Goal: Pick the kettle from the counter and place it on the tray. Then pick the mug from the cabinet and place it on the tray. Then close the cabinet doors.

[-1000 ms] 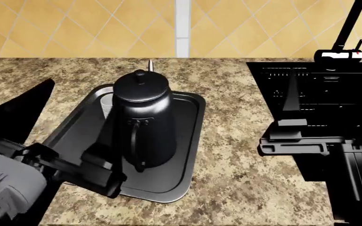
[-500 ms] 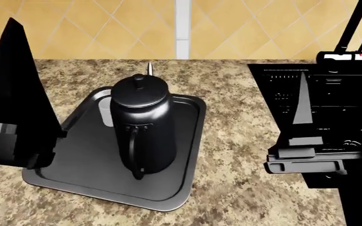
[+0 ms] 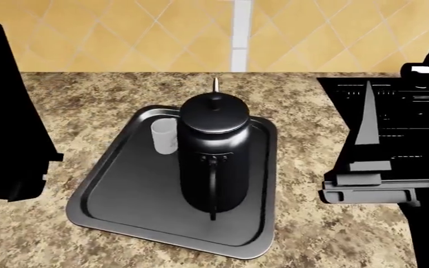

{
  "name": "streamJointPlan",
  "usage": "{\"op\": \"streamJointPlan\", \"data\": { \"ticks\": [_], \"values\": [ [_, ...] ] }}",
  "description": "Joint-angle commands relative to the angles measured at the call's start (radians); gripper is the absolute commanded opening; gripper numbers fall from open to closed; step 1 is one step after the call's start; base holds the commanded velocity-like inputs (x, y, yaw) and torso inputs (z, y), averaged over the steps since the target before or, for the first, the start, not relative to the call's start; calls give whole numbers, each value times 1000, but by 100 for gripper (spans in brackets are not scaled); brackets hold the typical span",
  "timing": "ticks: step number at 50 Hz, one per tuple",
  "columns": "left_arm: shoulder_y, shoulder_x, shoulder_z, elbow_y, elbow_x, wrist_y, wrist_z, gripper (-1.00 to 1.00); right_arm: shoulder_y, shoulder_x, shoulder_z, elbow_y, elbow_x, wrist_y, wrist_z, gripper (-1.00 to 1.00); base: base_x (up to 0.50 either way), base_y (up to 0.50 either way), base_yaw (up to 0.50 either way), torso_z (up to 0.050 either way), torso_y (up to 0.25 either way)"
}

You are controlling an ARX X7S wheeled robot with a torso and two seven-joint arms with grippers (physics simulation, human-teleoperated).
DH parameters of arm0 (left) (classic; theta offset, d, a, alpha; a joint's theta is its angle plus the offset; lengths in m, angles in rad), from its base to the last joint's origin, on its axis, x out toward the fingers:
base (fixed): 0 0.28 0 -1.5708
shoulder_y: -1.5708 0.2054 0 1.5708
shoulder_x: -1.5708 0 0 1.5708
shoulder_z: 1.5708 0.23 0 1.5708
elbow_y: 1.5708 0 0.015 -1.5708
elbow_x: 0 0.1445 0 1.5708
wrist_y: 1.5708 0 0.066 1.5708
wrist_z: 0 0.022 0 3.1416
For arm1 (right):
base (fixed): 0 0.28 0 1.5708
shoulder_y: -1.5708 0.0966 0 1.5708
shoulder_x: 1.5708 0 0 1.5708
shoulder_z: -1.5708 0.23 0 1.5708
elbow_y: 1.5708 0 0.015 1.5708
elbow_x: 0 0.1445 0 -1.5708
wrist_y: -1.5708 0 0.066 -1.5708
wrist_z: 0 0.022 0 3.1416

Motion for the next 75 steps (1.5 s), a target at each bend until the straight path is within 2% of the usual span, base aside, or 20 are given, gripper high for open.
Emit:
{"op": "streamJointPlan", "data": {
  "ticks": [1,11,17,20,28,39,46,50,51,56,62,66,70,75],
  "values": [
    [-9,-8,9,-1,5,3,-2,100,-7,3,21,-1,1,21,1,100,-1,500,0,0,0],
    [-3,-46,-37,-2,-25,-17,29,100,-22,1,14,-1,-7,-17,1,100,0,127,0,0,0],
    [-20,-123,-119,0,-89,-67,62,100,-40,5,29,-1,-5,-16,1,100,0,0,0,0,0],
    [-22,-194,-229,1,-167,-132,83,100,-36,5,25,-1,-5,-19,1,100,0,0,0,0,0],
    [-20,-196,-538,-4,-394,-342,-42,100,-27,-1,29,-1,11,-17,1,100,0,0,0,0,0],
    [-11,-196,-965,-71,-682,-605,-62,100,8,-10,13,-1,33,-21,1,100,0,0,0,0,0],
    [-7,-196,-1200,-154,-777,-755,35,100,29,-13,-1,-1,39,-24,1,100,0,0,0,0,0],
    [3,-195,-1277,-216,-767,-804,137,100,33,-11,-7,-1,37,-28,1,100,0,0,0,0,0],
    [2,-184,-1291,-235,-764,-817,154,100,32,-11,-7,-1,36,-28,1,100,0,0,0,0,0],
    [-24,12,-1429,-376,-789,-968,178,100,19,-10,6,-1,39,-26,1,100,0,0,0,0,0],
    [-30,314,-1675,-577,-733,-1228,229,100,4,-11,14,-1,33,-26,1,100,0,0,0,0,0],
    [-30,501,-1780,-704,-635,-1351,289,100,18,-7,-10,-1,23,-37,1,100,0,0,0,0,0],
    [-27,644,-1835,-806,-566,-1394,336,100,45,-1,-49,-1,11,-54,1,100,0,0,0,3,3],
    [-23,770,-1857,-893,-509,-1398,378,100,61,5,-79,-1,-1,-68,1,100,0,0,0,4,5]
  ]
}}
